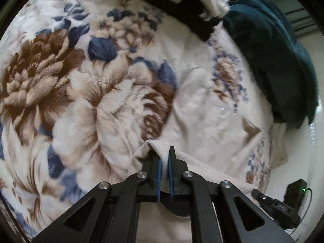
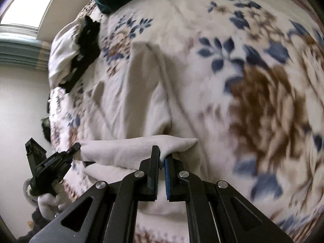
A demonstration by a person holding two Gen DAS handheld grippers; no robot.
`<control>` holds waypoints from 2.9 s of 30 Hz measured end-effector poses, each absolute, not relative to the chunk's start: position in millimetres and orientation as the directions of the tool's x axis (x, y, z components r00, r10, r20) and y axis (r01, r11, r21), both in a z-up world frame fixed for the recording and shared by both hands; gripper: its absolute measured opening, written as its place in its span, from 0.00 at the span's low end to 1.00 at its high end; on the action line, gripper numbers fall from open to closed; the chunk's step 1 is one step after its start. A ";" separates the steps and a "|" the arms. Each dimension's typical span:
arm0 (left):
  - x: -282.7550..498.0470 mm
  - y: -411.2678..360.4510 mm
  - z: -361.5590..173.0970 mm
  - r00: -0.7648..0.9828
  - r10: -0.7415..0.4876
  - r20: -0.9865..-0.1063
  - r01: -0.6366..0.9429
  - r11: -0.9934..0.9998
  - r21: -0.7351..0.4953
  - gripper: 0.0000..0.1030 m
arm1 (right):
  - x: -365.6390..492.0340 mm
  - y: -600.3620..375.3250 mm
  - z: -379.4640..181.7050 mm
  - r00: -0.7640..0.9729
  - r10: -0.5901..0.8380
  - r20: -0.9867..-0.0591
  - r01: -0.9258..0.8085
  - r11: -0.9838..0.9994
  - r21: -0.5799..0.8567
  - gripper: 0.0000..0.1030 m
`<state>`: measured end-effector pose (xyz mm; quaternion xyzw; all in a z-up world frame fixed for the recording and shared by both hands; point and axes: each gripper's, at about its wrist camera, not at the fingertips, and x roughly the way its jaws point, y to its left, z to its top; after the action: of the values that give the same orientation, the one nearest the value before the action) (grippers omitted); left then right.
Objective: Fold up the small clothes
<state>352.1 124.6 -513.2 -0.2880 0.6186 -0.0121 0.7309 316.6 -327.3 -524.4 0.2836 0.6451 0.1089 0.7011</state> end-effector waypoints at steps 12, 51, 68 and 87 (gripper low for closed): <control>376.3 135.2 -528.6 0.194 -0.448 -0.873 -0.382 0.785 -0.488 0.13 | 366.4 -332.7 -542.1 0.199 0.488 -0.850 0.297 0.797 0.527 0.05; 382.4 92.5 -490.2 0.223 -0.272 -0.936 0.051 0.962 -0.268 0.58 | 364.3 -311.1 -533.2 0.203 0.242 -0.949 0.240 0.927 0.288 0.06; 395.5 83.9 -508.7 0.184 -0.215 -0.959 0.040 0.977 -0.211 0.58 | 372.2 -319.5 -515.9 0.157 0.304 -0.940 0.190 0.924 0.331 0.35; 404.4 51.2 -528.0 0.149 -0.167 -0.975 0.098 0.983 -0.153 0.12 | 375.2 -288.3 -512.9 0.194 0.247 -0.949 0.130 0.953 0.275 0.05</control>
<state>404.4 51.2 -528.0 -0.0265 0.6462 -0.0873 0.7576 375.2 -288.3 -512.9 0.1488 0.6336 0.0386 0.7582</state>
